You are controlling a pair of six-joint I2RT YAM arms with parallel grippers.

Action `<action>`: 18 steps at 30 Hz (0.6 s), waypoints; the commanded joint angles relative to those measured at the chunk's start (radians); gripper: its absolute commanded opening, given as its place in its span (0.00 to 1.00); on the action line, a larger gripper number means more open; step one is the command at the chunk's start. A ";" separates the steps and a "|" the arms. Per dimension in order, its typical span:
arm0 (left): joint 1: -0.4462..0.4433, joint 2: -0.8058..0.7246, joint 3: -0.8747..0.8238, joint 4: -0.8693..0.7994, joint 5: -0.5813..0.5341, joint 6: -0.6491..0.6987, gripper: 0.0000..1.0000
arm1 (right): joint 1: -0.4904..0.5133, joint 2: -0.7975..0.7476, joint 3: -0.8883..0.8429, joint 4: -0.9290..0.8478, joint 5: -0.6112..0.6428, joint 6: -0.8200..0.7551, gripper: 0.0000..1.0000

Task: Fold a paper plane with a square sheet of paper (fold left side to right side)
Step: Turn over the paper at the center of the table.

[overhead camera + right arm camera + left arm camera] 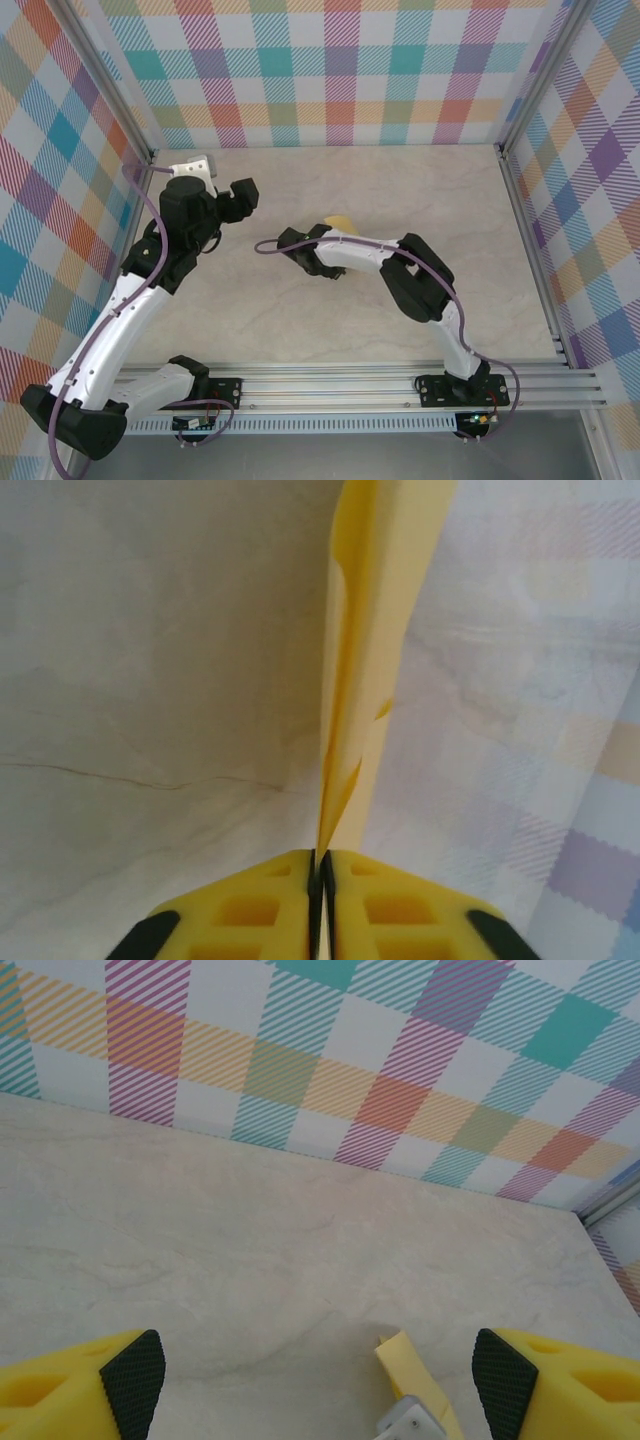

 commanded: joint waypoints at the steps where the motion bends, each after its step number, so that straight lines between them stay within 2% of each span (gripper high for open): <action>1: 0.001 0.022 0.017 -0.040 -0.001 -0.017 0.83 | 0.011 -0.039 0.022 -0.074 -0.112 0.093 0.25; 4: 0.011 0.067 0.038 -0.081 -0.019 -0.058 0.85 | 0.010 -0.145 -0.037 -0.019 -0.250 0.122 0.39; 7: 0.047 0.139 0.051 -0.091 0.062 -0.103 0.86 | 0.004 -0.259 -0.099 0.013 -0.311 0.124 0.52; 10: 0.084 0.229 0.033 -0.036 0.238 -0.161 0.85 | -0.037 -0.409 -0.203 0.068 -0.372 0.133 0.64; 13: 0.087 0.342 0.021 0.053 0.415 -0.186 0.83 | -0.134 -0.566 -0.333 0.165 -0.492 0.144 0.71; 16: 0.081 0.494 0.015 0.201 0.629 -0.237 0.78 | -0.281 -0.707 -0.478 0.307 -0.705 0.143 0.79; 18: 0.065 0.597 0.028 0.271 0.717 -0.268 0.74 | -0.388 -0.769 -0.560 0.393 -0.848 0.158 0.82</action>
